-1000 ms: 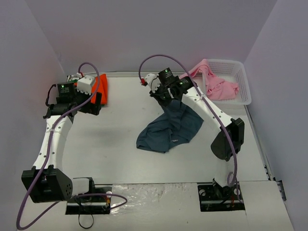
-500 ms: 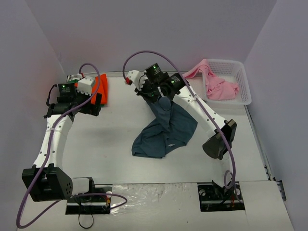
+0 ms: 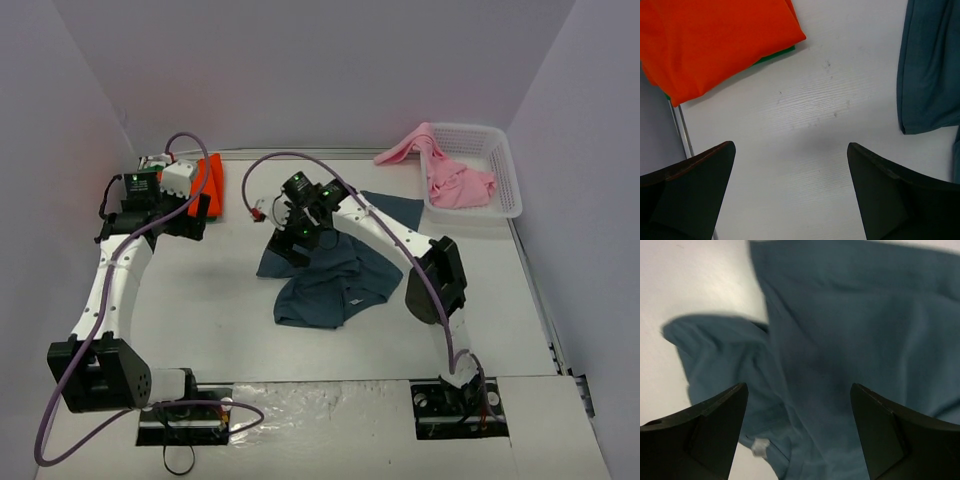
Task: Fold and stack the t-shirts
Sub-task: Move the tshirt to the center of the board
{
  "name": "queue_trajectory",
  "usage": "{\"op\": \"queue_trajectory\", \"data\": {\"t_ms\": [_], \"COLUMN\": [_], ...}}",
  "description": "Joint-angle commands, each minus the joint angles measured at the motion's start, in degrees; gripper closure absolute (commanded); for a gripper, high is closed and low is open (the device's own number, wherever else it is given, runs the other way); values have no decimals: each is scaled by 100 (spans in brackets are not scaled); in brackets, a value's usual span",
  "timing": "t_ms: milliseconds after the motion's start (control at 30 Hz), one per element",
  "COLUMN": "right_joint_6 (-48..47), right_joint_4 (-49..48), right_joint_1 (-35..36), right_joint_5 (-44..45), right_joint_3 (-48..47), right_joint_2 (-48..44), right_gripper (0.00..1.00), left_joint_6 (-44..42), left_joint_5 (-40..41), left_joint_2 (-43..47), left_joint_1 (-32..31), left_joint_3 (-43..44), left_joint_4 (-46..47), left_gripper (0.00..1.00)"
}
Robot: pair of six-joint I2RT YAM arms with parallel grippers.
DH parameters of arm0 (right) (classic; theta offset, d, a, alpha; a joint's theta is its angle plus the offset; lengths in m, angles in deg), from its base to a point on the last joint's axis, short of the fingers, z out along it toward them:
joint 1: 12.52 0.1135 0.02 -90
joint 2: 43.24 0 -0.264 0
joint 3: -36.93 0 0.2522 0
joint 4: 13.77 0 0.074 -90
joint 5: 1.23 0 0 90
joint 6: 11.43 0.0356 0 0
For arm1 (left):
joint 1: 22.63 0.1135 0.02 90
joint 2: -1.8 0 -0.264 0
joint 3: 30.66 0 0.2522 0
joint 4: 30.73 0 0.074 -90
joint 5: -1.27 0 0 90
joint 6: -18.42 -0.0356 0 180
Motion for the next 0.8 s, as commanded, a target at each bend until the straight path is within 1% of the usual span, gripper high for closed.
{"op": "queue_trajectory", "data": {"t_ms": [0,33,100,167,200,233,300,333,433,467,500,600,667,733,767], "right_joint_6": [126,100,73,82,73,73,108,126,257,266,223,196,249,275,293], "right_joint_4": [5,14,23,66,180,233,418,471,585,585,577,559,568,559,542], "right_joint_1": [-772,-905,-1212,-1336,-1389,-1407,-1442,-1451,-1451,-1477,-1521,-1925,-2205,-2268,-2312], "right_joint_5": [300,335,563,800,1045,1152,1258,1250,1206,1206,1206,1171,996,908,898], "right_joint_3": [344,476,784,1320,1513,1924,2313,2654,3052,3288,3403,3729,3835,3993,4037], "right_joint_2": [-1202,-1362,-1828,-2213,-2346,-2461,-2777,-2961,-3269,-3349,-3445,-3630,-3683,-3745,-3754], "right_gripper": [20,20,20,20,20,21,22,22,22,22,22,22,23,23,24], "left_joint_6": [12,47,187,267,275,249,197,188,301,337,363,521,662,819,881], "left_joint_5": [258,250,-21,-328,-330,-287,-164,-137,-207,-320,-661,-1373,-1595,-1962,-2069], "left_joint_2": [-23,-23,-40,-84,-119,-189,-488,-724,-1190,-1305,-1411,-1876,-2323,-2815,-2975], "left_joint_1": [-78,-96,-166,-262,-489,-570,-789,-860,-1053,-1071,-1072,-1124,-1194,-1247,-1308], "left_joint_3": [227,271,403,473,526,596,912,1035,1501,1606,1773,2063,2467,2940,3100], "left_joint_4": [90,64,11,19,11,-33,-226,-366,-543,-587,-596,-631,-727,-859,-903], "left_gripper": [6,6,6,6,6,6,6,6,6,6,6,6,6,5,3]}}
